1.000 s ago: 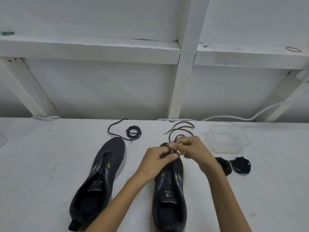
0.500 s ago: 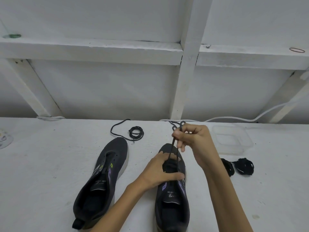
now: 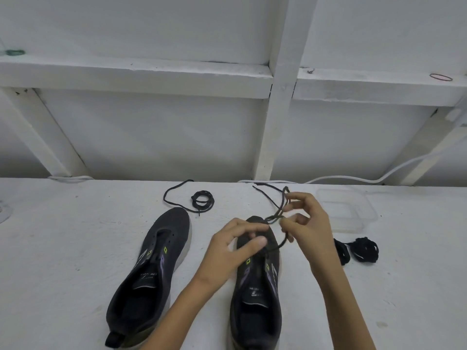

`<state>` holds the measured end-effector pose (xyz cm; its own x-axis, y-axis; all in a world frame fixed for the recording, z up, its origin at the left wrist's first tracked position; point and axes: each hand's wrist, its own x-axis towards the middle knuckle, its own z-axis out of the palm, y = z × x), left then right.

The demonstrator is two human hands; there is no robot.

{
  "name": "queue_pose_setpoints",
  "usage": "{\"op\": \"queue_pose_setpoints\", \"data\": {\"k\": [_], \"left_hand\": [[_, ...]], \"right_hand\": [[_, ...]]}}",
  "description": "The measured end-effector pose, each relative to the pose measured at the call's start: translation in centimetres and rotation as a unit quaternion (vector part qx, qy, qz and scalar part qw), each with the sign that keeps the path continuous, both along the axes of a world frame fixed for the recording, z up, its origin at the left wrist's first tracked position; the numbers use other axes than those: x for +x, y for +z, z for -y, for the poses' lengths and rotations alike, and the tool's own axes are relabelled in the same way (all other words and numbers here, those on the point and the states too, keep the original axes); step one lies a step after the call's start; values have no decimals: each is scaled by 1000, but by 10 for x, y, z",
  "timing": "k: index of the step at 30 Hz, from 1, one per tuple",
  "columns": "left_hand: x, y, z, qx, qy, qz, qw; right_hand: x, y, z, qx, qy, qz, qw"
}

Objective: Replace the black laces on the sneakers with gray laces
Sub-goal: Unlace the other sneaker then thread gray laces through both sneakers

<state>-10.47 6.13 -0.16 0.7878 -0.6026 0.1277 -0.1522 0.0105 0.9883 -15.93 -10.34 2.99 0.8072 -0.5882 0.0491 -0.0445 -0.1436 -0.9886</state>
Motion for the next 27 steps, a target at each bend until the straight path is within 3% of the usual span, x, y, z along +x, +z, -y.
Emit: {"op": "queue_pose_setpoints", "data": {"k": [3, 6, 11, 13, 16, 18, 21, 23, 27], "left_hand": [[5, -2, -28, 6, 87, -18, 996], [7, 1, -63, 80, 145, -3, 986], [-1, 15, -94, 286, 82, 3, 955], [4, 18, -91, 371, 87, 35, 924], [22, 24, -75, 475, 89, 155, 862], [41, 29, -54, 475, 92, 194, 853], [74, 28, -1, 436, 68, 219, 870], [91, 18, 43, 451, 27, 255, 855], [104, -11, 109, 517, -65, 304, 798]], "right_hand": [[-32, -19, 13, -64, -58, -49, 995], [-70, -41, 30, -93, -71, -143, 983], [-111, -63, 44, -61, 26, -310, 948], [-109, -58, 47, -68, 41, -318, 945], [-86, -39, 54, -101, 20, -261, 960], [-55, -26, 63, -115, 4, -211, 971], [7, -22, 75, -174, 4, -183, 968], [53, -35, 82, -224, 15, -198, 954], [120, -81, 91, -335, 42, -308, 889]]}}
